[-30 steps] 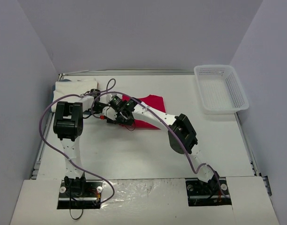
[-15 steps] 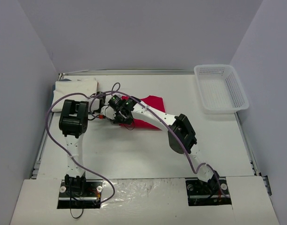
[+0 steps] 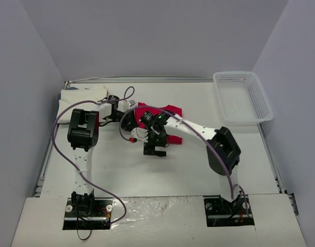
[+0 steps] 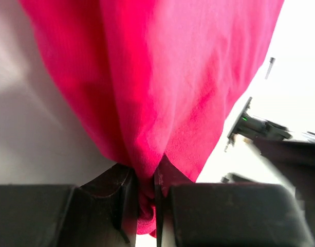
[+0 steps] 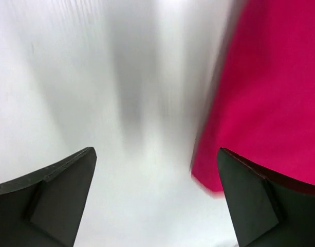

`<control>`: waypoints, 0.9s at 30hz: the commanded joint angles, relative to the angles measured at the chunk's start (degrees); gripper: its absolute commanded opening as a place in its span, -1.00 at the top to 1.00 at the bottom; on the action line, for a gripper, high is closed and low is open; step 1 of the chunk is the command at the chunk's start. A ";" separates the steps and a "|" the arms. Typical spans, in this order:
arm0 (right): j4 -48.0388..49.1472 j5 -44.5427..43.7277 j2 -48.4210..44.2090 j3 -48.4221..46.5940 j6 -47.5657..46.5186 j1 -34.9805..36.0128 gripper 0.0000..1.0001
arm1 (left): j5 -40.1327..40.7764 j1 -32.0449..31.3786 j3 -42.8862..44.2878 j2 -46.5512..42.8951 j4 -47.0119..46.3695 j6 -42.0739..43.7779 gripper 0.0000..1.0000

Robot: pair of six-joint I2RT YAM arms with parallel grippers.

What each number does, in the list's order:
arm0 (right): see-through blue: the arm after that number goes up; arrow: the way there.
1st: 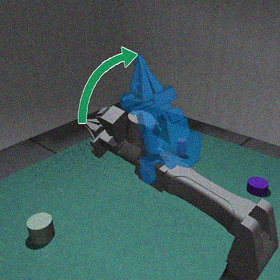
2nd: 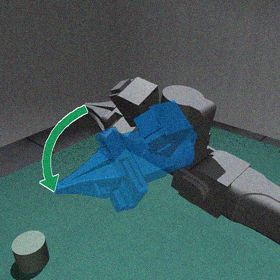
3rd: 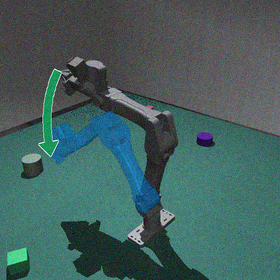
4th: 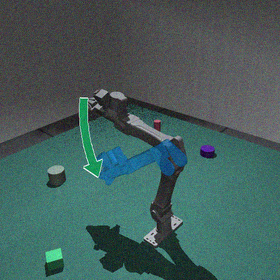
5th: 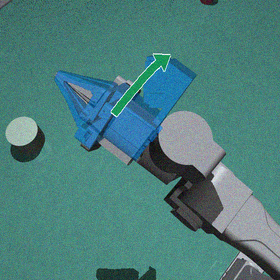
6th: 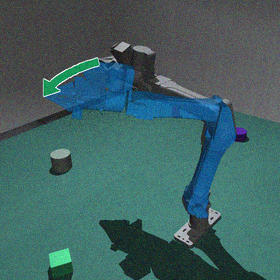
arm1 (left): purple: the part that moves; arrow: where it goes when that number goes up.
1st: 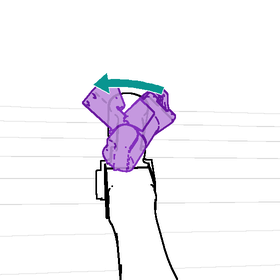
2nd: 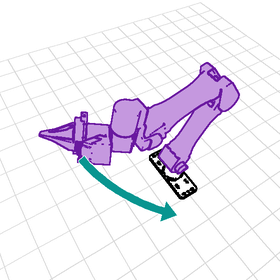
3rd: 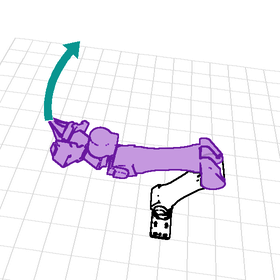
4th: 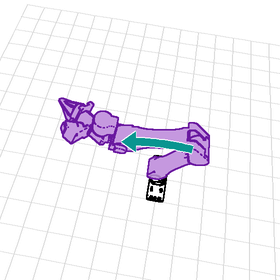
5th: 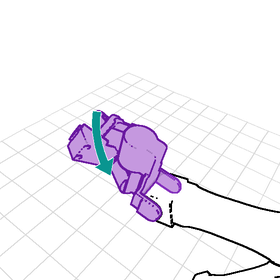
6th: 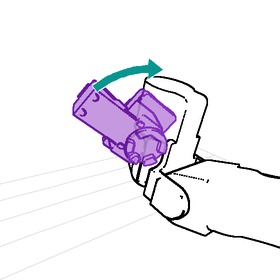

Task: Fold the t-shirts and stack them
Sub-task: Put the neatly folded tshirt into the corner of the board with the left arm

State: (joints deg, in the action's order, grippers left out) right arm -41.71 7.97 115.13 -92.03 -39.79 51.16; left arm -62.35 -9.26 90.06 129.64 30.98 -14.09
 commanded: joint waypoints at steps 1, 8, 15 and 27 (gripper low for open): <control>-6.78 6.09 -13.69 2.81 -4.59 -12.52 -1.00 | 7.93 0.38 4.49 -3.17 3.20 2.49 0.95; -8.47 11.45 -22.48 11.07 -5.92 -30.58 -1.00 | 20.59 -0.23 14.76 -5.10 10.75 2.48 0.95; -2.85 19.80 -21.09 17.23 -3.10 -31.47 -1.00 | 28.76 -0.41 26.29 -6.51 20.16 5.21 0.95; -0.21 28.24 -11.95 23.03 -5.03 -31.03 -1.00 | 50.11 1.08 44.76 -2.65 35.02 13.91 0.95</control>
State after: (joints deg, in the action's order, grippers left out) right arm -40.73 32.25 102.28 -70.22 -43.79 19.92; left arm -20.18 -9.15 131.26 128.46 60.69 -3.16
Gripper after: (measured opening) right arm 0.999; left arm 0.108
